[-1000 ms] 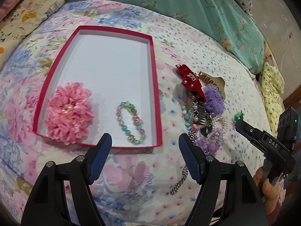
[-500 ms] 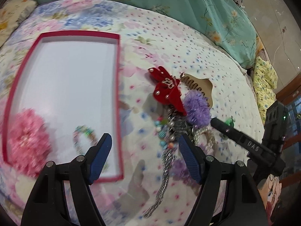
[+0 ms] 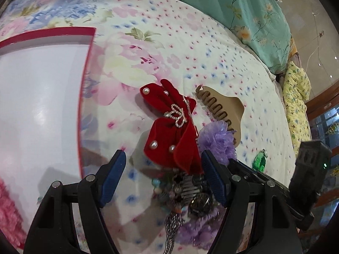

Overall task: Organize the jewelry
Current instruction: 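Grasp the red bow clip with the left tool while the right tool grasps the tan claw clip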

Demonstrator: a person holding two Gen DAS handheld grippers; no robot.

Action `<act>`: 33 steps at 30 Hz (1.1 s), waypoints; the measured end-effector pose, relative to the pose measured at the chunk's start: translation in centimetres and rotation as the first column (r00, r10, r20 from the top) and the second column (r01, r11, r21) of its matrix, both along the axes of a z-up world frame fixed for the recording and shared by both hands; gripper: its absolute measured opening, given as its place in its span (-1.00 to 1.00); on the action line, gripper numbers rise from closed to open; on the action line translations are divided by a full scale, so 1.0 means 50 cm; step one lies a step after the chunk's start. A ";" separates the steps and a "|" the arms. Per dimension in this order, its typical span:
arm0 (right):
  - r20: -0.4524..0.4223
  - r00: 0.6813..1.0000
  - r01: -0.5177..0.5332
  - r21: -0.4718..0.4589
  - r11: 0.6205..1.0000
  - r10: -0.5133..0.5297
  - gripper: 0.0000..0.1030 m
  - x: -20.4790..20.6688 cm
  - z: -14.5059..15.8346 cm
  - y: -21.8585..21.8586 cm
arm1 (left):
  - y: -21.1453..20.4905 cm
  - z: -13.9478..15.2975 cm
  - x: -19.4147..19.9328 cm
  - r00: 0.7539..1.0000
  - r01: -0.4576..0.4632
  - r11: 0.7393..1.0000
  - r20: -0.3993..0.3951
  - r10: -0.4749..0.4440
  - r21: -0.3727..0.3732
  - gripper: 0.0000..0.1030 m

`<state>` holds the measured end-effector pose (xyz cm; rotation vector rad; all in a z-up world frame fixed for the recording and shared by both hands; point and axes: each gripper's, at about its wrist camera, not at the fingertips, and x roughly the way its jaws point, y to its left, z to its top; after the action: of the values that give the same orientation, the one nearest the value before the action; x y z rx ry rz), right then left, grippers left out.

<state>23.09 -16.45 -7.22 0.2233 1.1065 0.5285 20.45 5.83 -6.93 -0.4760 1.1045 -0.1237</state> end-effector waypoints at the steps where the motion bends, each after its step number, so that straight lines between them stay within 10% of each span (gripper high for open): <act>1: 0.004 1.000 0.003 0.001 1.000 -0.003 -0.86 0.000 0.002 -0.003 | 0.000 0.000 0.006 1.000 0.001 1.000 0.005 -0.001 -0.003 0.19; 4: 0.017 1.000 0.017 0.018 1.000 -0.018 -0.89 -0.006 0.015 -0.015 | -0.004 -0.003 0.018 0.999 0.035 0.999 0.011 -0.034 -0.030 -0.56; 7: 0.028 0.999 0.028 0.037 0.999 -0.029 -0.90 -0.011 0.027 -0.024 | -0.014 0.009 0.019 0.997 0.065 0.998 0.036 -0.065 0.002 -0.73; 33: 0.047 0.997 -0.074 0.115 0.991 0.069 -0.91 -0.108 0.086 0.066 | 0.124 0.137 -0.196 0.976 -0.067 0.996 0.204 0.078 -0.060 -0.80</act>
<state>17.68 -13.16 -2.94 0.2741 1.0455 0.6599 10.65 12.03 -0.06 -0.5381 0.8817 -0.1358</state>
